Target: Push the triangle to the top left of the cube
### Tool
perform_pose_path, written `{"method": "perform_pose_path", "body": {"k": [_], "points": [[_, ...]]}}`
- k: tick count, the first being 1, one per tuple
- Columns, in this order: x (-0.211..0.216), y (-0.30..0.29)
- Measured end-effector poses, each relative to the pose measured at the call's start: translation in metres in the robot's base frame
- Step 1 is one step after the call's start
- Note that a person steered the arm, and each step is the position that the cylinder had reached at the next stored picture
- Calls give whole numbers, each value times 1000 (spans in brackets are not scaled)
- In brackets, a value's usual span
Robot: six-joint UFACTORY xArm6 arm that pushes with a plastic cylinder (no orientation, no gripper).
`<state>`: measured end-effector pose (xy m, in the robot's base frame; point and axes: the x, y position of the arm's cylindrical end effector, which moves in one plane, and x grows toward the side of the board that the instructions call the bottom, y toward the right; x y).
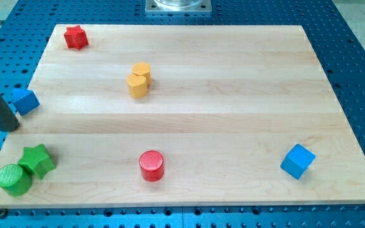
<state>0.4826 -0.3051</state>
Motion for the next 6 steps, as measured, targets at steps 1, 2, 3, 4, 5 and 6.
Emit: {"method": "perform_pose_path", "body": {"k": [1,2,3,4,5,6], "points": [[-36,4],[-62,17],[-93,11],[-93,78],[-19,167],[26,188]]}}
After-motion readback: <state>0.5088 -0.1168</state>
